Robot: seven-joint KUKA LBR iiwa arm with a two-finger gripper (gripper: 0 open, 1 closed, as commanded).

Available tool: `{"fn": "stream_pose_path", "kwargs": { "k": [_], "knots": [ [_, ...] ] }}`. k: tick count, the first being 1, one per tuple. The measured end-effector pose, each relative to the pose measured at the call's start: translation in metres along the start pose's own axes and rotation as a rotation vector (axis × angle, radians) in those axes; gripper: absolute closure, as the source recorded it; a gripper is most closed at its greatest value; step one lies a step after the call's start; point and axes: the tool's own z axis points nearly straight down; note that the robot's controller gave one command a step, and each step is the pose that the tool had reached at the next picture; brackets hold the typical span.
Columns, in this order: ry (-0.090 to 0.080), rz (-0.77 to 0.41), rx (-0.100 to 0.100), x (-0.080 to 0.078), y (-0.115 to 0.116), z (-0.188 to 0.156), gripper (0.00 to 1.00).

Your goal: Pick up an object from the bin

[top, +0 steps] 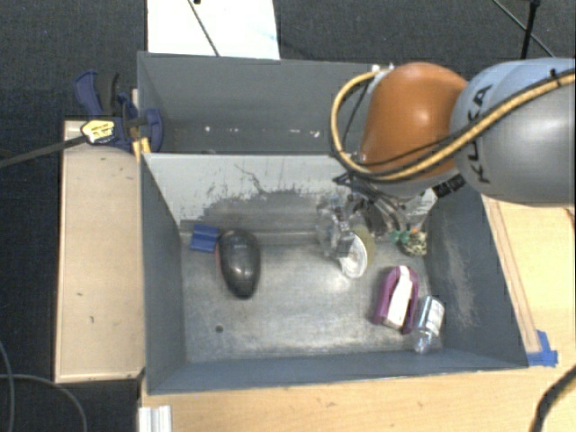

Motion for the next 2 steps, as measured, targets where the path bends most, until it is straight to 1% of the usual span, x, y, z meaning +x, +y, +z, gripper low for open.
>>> {"fn": "stream_pose_path", "kwargs": {
  "k": [1,2],
  "knots": [
    [0.008,0.002,-0.001,0.002,0.0,0.005,0.0],
    [0.005,-0.4,-0.006,0.002,0.074,0.006,0.0]
  ]
}}
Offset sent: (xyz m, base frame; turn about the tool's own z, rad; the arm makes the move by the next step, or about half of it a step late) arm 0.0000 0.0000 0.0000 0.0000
